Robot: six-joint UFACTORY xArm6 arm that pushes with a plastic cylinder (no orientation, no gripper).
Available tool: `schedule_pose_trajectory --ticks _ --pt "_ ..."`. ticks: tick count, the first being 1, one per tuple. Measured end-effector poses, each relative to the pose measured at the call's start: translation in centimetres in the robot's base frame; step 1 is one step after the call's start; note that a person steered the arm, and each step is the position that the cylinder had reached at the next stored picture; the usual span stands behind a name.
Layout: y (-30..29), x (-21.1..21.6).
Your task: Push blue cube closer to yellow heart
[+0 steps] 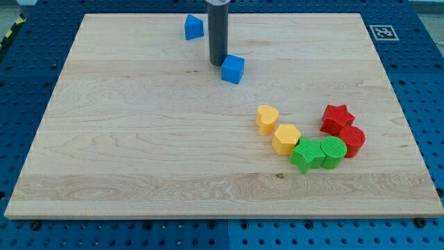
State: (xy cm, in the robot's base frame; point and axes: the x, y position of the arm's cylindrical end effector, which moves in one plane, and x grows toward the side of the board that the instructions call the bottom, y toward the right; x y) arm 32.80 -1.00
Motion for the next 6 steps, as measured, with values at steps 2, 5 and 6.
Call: schedule_pose_trajectory --ticks 2,5,6 --pt "1.9 2.1" --pt "3.3 0.4" --pt "3.2 1.7"
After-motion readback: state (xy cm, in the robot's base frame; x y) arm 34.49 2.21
